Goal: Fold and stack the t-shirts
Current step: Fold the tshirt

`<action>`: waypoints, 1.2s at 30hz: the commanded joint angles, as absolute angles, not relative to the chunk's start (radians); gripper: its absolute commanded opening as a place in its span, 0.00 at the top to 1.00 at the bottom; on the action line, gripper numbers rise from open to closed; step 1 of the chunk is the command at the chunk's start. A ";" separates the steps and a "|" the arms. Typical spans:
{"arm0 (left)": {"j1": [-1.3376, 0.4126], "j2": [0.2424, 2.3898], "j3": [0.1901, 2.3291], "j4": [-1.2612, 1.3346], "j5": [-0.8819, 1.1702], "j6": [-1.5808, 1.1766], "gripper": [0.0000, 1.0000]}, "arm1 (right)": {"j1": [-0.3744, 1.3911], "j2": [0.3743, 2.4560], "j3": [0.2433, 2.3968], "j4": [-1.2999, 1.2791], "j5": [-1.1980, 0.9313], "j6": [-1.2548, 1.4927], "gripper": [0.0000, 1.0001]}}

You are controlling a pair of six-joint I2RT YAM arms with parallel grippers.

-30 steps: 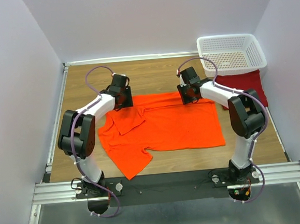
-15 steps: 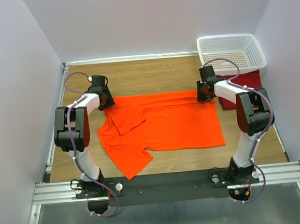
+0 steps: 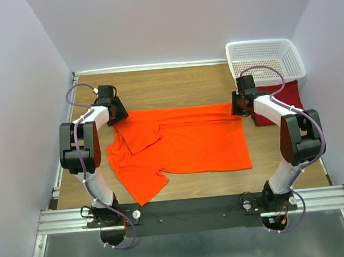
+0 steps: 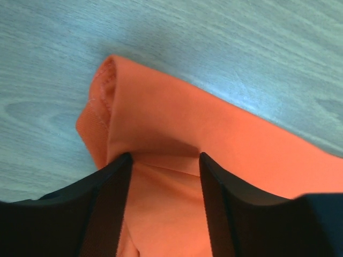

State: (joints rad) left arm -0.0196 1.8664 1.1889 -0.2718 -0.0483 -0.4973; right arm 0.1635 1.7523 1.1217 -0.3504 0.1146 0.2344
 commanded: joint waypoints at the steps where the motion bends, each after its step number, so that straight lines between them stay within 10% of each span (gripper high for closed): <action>1: -0.008 1.771 1.229 -0.322 -0.022 -0.486 0.31 | 0.170 1.698 1.172 -0.379 0.065 0.193 0.62; 36: -0.224 1.549 1.046 -0.385 -0.074 -0.440 0.32 | 0.604 2.075 1.466 -0.397 -0.044 -0.167 0.66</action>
